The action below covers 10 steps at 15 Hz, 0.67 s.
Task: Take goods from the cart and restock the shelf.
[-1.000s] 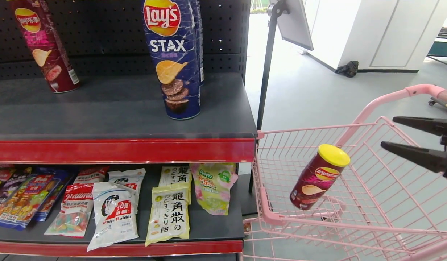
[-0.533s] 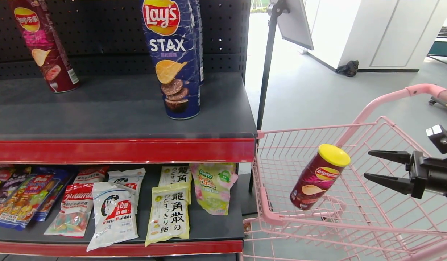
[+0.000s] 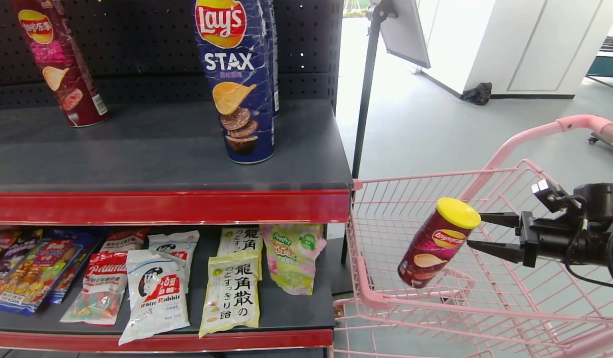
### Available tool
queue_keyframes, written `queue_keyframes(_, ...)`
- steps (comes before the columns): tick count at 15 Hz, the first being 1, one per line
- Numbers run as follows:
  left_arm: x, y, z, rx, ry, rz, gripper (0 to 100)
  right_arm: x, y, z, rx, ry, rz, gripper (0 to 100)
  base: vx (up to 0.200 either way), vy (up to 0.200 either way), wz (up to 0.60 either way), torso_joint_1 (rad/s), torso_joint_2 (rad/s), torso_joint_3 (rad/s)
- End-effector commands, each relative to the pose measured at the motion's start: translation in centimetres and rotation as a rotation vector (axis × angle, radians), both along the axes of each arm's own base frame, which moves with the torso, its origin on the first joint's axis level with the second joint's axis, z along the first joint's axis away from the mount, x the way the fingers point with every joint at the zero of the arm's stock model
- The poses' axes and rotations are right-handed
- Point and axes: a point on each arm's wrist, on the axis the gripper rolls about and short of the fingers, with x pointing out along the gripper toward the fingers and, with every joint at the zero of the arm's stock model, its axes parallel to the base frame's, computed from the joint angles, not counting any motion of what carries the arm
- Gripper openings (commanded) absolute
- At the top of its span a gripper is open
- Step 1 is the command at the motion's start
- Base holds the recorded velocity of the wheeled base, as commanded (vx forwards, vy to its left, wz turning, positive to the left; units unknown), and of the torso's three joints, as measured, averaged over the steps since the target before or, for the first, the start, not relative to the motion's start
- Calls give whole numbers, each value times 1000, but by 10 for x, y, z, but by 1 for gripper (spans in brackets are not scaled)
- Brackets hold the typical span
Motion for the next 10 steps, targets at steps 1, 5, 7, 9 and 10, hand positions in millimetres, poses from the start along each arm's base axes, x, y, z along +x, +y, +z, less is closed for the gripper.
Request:
queue_keyframes(1,0,0,0,-1,1,0,100,7,17,-9,7,27,54,100,0,0,0,0,0,0)
queue_keyframes(5,0,0,0,-1,0,0,100,12,58,-8,13,62,175,100,0,0,0,0,0,0)
queue_keyframes(7,0,0,0,-1,1,0,100,14,72,-10,18,82,215,100,0,0,0,0,0,0)
queue_keyframes(9,0,0,0,-1,1,0,100,17,87,-18,25,114,255,0,0,0,0,0,0,0)
queue_keyframes(10,0,0,0,-1,1,0,100,24,93,-17,22,102,272,0,0,0,0,0,0,0)
